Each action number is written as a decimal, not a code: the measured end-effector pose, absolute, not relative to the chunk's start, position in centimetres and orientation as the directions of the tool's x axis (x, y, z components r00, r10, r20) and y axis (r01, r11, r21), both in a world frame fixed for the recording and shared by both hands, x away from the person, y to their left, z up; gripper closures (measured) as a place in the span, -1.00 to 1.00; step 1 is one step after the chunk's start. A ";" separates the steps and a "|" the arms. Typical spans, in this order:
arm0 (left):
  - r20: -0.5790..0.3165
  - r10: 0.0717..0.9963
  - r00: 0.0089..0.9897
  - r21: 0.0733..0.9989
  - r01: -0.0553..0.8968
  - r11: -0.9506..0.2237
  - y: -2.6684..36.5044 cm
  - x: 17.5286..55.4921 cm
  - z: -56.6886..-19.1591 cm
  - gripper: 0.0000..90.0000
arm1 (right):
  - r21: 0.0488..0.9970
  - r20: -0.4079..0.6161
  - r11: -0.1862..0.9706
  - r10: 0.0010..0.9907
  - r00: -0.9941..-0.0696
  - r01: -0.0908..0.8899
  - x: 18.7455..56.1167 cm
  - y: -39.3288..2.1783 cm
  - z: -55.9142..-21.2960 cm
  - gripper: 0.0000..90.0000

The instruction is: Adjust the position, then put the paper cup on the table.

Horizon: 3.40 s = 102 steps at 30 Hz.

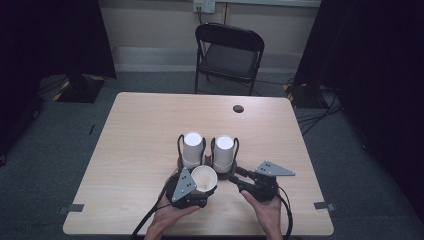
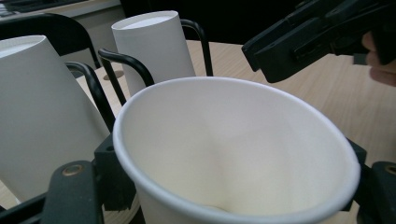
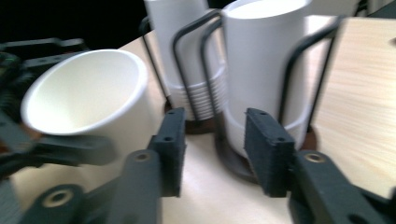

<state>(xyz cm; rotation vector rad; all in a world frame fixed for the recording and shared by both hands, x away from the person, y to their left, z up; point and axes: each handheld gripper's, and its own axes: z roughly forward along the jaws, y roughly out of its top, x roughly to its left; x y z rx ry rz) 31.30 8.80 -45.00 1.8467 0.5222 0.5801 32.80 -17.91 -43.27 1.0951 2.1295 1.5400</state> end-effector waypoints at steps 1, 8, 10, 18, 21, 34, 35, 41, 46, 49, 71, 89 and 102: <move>0.138 0.605 0.784 0.945 0.079 -0.318 9.0 31.3 -44.9 -0.46 | 0.909 0.184 0.128 0.732 -0.656 0.398 32.8 -18.2 -43.4 0.22; 0.089 0.642 0.762 0.956 0.114 -0.269 10.4 31.6 -44.7 -0.47 | 0.947 0.104 0.089 0.823 -0.559 0.308 32.3 -20.0 -44.6 -0.03; 0.085 0.648 0.757 0.958 0.116 -0.262 11.2 31.7 -44.7 -0.47 | 0.953 0.085 0.090 0.837 -0.540 0.289 32.2 -20.4 -45.0 -0.08; 0.049 0.689 0.723 0.973 0.123 -0.198 13.3 32.1 -44.2 -0.47 | 0.962 0.085 0.046 0.887 -0.454 0.269 32.3 -21.5 -46.6 -0.33; 0.064 0.696 0.715 0.970 0.119 -0.211 13.6 32.3 -44.1 -0.47 | 0.960 0.087 0.039 0.898 -0.431 0.277 32.3 -21.8 -47.2 -0.43; -0.012 0.765 0.644 0.982 0.152 -0.113 17.4 34.1 -43.8 -0.49 | 0.963 0.059 0.026 0.952 -0.300 0.270 32.8 -22.9 -49.4 -0.53; -0.010 0.769 0.639 0.981 0.154 -0.115 17.6 34.2 -43.7 -0.49 | 0.966 0.057 0.022 0.953 -0.297 0.257 32.8 -23.0 -49.4 -0.53; 0.010 0.798 0.602 0.981 0.150 -0.126 18.2 34.9 -43.3 -0.48 | 0.970 0.060 0.014 0.954 -0.293 0.241 33.0 -23.2 -49.4 -0.56; -0.002 0.833 0.553 0.979 0.172 -0.112 18.8 35.9 -43.1 -0.48 | 0.974 0.038 0.035 0.949 -0.312 0.225 33.1 -23.1 -49.5 -0.59; -0.011 0.834 0.552 0.979 0.177 -0.104 19.0 36.1 -43.2 -0.48 | 0.973 0.025 0.049 0.949 -0.314 0.226 33.1 -23.0 -49.4 -0.65; -0.024 0.887 0.461 0.967 0.236 -0.097 20.2 40.4 -43.9 -0.49 | 0.982 0.030 0.026 0.957 -0.290 0.189 32.7 -23.1 -49.5 -0.68; -0.046 0.896 0.441 0.962 0.260 -0.078 21.2 43.6 -45.7 -0.52 | 0.981 0.029 0.029 0.957 -0.289 0.193 32.7 -23.0 -49.5 -0.67; -0.095 0.910 0.404 0.945 0.325 -0.045 21.2 45.5 -48.0 -0.61 | 0.979 0.040 0.022 0.955 -0.295 0.201 32.8 -23.1 -49.5 -0.66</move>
